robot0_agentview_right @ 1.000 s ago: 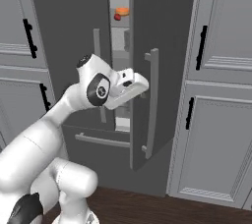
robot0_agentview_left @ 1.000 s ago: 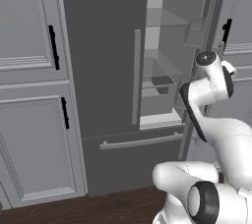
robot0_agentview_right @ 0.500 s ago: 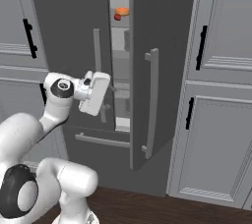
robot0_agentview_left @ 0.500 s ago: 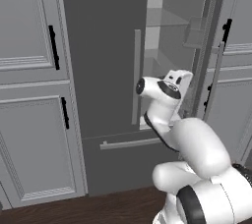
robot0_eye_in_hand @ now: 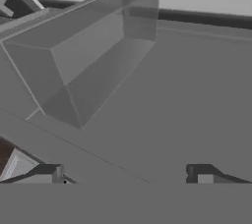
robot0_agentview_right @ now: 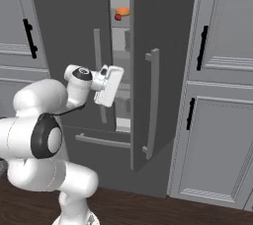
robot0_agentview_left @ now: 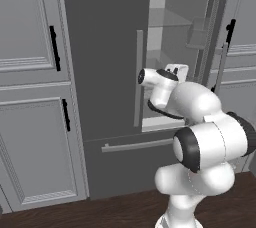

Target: Take the strawberry from the fridge and place it on top of the pancake, located on the dining counter.

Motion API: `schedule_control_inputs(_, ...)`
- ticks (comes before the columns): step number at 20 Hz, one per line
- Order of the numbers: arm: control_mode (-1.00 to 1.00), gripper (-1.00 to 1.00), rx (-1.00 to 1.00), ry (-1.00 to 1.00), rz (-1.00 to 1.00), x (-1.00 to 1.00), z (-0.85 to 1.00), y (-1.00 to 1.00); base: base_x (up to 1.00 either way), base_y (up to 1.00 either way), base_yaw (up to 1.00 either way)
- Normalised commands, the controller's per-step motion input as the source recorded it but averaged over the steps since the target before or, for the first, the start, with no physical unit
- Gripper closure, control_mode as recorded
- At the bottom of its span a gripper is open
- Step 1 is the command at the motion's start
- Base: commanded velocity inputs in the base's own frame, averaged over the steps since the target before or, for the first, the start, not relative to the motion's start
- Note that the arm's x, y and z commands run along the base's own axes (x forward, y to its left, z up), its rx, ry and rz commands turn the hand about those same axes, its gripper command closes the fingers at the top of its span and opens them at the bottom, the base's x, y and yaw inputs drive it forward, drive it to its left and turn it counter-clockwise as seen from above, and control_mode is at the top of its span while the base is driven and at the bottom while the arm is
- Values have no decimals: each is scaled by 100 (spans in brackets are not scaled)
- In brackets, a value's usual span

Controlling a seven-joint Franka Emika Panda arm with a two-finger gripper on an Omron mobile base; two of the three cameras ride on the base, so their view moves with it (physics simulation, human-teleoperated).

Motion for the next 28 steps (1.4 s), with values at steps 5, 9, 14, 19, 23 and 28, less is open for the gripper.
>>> schedule_control_inputs(5, -100, -100, 0, 7, 0, 1, -1, -34, 0, 0, 0)
schedule_control_inputs(9, -100, -100, 0, 5, -2, -43, 0, -55, 0, 0, 0)
schedule_control_inputs(14, -100, -100, 0, 5, -2, -49, 0, -53, 0, 0, 0)
schedule_control_inputs(19, -100, -100, 0, 3, 0, -51, 0, -68, 0, 0, 0)
schedule_control_inputs(23, -100, -100, 0, 11, 0, -19, 0, -92, 0, 0, 0)
schedule_control_inputs(28, -100, -100, 2, 2, 0, -17, 0, -96, 0, 0, 0)
